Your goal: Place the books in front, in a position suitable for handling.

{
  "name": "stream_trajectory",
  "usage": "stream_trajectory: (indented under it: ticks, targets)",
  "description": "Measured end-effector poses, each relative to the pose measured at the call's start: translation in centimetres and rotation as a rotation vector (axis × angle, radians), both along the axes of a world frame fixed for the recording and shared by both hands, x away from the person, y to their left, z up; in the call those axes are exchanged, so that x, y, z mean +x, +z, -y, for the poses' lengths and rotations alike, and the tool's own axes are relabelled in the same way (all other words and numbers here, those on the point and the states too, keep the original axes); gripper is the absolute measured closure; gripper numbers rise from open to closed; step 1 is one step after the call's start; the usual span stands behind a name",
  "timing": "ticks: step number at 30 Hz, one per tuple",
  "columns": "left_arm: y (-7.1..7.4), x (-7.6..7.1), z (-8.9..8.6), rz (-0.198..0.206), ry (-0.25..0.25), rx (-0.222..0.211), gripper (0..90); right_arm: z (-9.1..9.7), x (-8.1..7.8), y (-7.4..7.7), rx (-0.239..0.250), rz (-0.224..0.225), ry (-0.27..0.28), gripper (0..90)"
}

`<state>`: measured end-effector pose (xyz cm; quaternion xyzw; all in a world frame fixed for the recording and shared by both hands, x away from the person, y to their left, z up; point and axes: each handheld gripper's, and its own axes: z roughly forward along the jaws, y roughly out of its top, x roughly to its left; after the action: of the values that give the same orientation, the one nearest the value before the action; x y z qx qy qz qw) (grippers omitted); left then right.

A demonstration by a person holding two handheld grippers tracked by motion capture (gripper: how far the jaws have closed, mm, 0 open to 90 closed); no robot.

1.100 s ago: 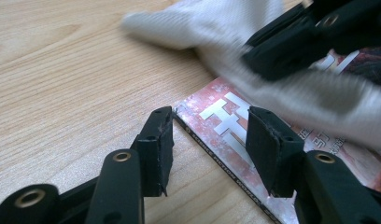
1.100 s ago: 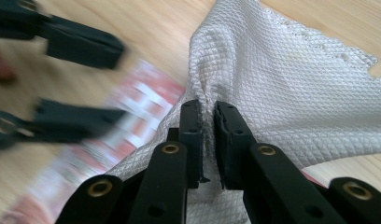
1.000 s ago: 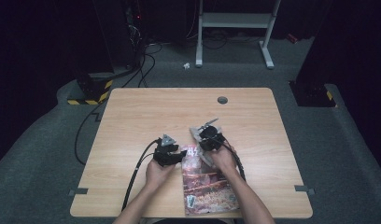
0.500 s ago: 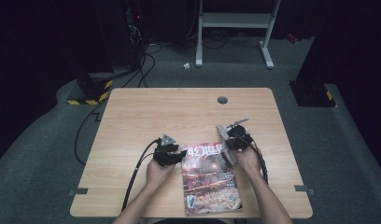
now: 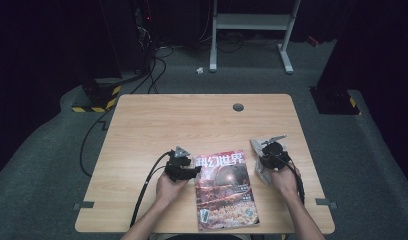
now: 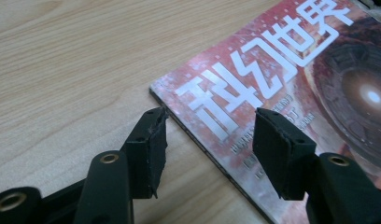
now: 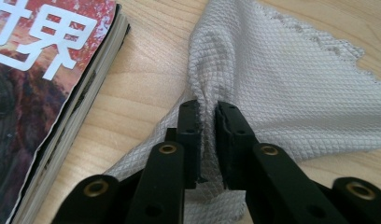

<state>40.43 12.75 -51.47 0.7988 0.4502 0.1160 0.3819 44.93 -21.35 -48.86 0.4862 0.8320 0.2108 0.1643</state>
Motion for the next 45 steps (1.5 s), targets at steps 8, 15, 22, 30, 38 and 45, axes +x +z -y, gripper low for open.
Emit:
stream_trajectory:
  ticks: [8, 15, 22, 30, 38, 45]
  targets:
    - [0.6, -1.3, 0.4, -0.019, -0.025, 0.035, 43.6, -1.6, -2.3, 1.7, 0.069, 0.065, 0.093, 69.0]
    - [0.5, -2.1, 0.7, -0.044, -0.036, 0.050, 43.3, -2.8, -3.7, 2.0, 0.113, 0.056, 0.161, 64.6]
    - [0.4, -2.5, 1.0, -0.055, -0.046, 0.055, 43.2, -3.8, -4.1, 0.7, 0.106, -0.004, 0.196, 62.8]
    - [0.3, -2.3, 1.1, -0.049, -0.050, 0.050, 43.5, -4.5, -3.9, -0.2, 0.091, -0.045, 0.210, 61.7]
    - [0.3, -2.2, 1.3, -0.049, -0.052, 0.052, 43.9, -3.7, -3.9, -0.1, 0.095, -0.057, 0.181, 57.5]
    - [0.3, -1.9, 1.6, -0.048, -0.052, 0.055, 44.4, -3.5, -3.7, -0.2, 0.108, -0.094, 0.171, 54.9]
